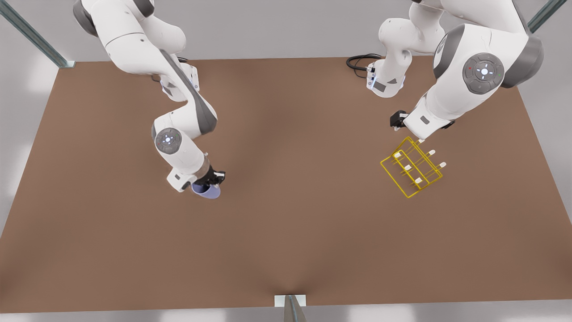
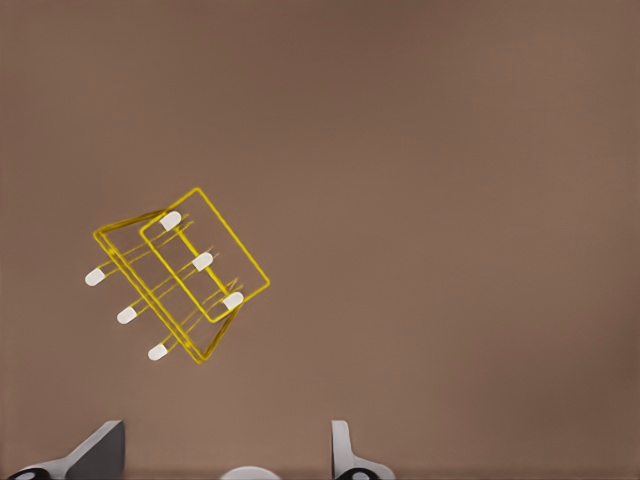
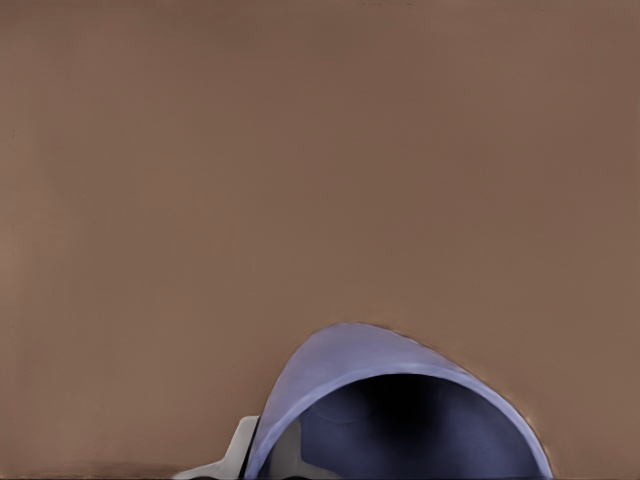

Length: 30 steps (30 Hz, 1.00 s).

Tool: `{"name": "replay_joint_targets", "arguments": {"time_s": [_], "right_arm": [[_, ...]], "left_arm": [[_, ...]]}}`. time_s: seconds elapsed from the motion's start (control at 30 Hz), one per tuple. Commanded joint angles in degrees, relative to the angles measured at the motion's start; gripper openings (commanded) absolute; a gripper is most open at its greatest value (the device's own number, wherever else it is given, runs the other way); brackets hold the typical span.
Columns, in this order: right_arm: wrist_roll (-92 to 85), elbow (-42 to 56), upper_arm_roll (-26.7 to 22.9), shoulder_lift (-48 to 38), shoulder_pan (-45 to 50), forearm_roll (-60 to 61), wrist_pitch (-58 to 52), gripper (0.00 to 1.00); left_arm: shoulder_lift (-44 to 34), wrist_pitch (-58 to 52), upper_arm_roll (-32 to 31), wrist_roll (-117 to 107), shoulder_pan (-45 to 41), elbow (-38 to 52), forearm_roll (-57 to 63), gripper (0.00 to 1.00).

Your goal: Place the cup on the cup holder

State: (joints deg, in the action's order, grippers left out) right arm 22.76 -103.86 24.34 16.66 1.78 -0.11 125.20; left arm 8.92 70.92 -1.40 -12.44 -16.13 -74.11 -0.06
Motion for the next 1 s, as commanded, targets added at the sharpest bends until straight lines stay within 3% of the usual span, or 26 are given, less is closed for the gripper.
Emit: {"name": "replay_joint_targets", "arguments": {"time_s": [0.0,0.1,0.23,0.4,0.57,0.73,0.97], "right_arm": [[0.0,3.1,1.1,0.3,-0.1,4.3,-11.7,0.21],[-9.0,8.9,1.2,1.4,-0.8,13.6,-14.9,0.21],[-31.3,9.3,1.4,4.5,-0.1,29.4,-17.3,0.21],[-36.4,14.1,1.9,11.1,0.5,38.6,-25.4,0.21],[-52.1,29.4,1.9,31.2,6.5,54.4,-31.8,0.21],[-66.6,43.5,2.3,47.2,10.4,61.2,-38.7,0.21],[-73.8,50.6,2.1,54.6,17.8,64.9,-33.7,0.21]], "left_arm": [[0.0,-0.4,0.0,0.0,0.0,0.0,0.1,1.0],[0.0,-0.7,0.0,0.0,0.0,-0.5,0.4,1.0],[0.0,-0.8,0.0,-0.1,-1.0,-0.5,1.5,1.0],[0.0,-0.7,0.0,0.0,-1.0,-0.5,1.5,1.0],[0.0,-0.8,0.0,0.0,-1.0,-0.5,1.5,1.0],[0.0,-0.8,0.0,-0.1,-1.0,-0.5,1.5,1.0],[0.0,-0.7,0.1,0.0,-0.9,-0.7,1.5,1.0]]}}
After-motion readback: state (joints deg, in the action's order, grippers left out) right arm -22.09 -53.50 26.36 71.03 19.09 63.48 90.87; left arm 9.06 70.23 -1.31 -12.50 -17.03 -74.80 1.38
